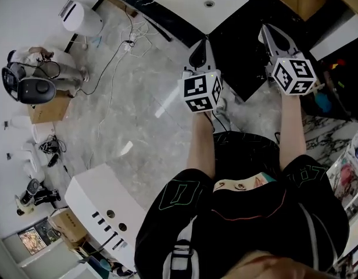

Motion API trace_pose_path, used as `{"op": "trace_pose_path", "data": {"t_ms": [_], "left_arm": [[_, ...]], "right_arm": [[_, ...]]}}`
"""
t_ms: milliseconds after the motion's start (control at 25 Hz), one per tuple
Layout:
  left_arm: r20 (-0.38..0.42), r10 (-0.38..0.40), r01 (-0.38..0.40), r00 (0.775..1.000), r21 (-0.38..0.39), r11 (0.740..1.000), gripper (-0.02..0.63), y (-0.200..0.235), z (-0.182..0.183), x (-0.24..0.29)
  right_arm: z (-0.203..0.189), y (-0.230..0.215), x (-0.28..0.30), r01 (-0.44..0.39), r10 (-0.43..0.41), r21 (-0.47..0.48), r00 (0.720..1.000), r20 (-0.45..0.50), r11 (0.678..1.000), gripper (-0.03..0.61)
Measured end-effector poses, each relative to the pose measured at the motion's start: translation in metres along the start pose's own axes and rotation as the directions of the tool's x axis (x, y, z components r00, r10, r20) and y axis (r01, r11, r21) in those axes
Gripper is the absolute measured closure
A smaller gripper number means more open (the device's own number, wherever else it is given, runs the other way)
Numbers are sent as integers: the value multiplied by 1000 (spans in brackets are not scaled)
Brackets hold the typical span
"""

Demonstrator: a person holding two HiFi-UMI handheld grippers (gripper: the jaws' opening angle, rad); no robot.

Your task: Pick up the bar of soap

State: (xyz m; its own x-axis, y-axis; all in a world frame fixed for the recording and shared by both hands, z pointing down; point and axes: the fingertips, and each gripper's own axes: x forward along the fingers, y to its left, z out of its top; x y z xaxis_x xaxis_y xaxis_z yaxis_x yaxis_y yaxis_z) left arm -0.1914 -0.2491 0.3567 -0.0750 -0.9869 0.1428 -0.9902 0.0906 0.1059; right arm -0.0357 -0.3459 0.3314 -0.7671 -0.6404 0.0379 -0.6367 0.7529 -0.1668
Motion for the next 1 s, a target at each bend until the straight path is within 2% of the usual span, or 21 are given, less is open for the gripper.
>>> {"op": "trace_pose_path", "data": {"t_ms": [160, 320, 520, 720, 800, 1000], "left_arm": [[-64, -125, 126, 990, 11, 992, 606, -14, -17, 51], [-115, -252, 256, 961, 21, 966, 606, -36, -30, 92], [-173, -413, 422, 894, 15, 907, 606, -58, -58, 131], [-188, -525, 533, 830, -7, 846, 606, -74, -78, 159], [-197, -560, 570, 804, -10, 822, 606, -77, -79, 166], [-185, -619, 622, 763, -47, 781, 606, -91, -79, 176]], "right_arm": [[-20, -37, 10, 120, -119, 37, 993, -18, 992, 574], [-33, -69, 6, 241, -240, 63, 970, -26, 968, 574], [-58, -94, -5, 396, -394, 76, 918, -39, 915, 573], [-72, -112, -9, 496, -495, 57, 868, -33, 866, 573], [-70, -113, -13, 539, -538, 55, 842, -27, 841, 572], [-64, -114, -19, 578, -578, -5, 815, -45, 816, 572]]}}
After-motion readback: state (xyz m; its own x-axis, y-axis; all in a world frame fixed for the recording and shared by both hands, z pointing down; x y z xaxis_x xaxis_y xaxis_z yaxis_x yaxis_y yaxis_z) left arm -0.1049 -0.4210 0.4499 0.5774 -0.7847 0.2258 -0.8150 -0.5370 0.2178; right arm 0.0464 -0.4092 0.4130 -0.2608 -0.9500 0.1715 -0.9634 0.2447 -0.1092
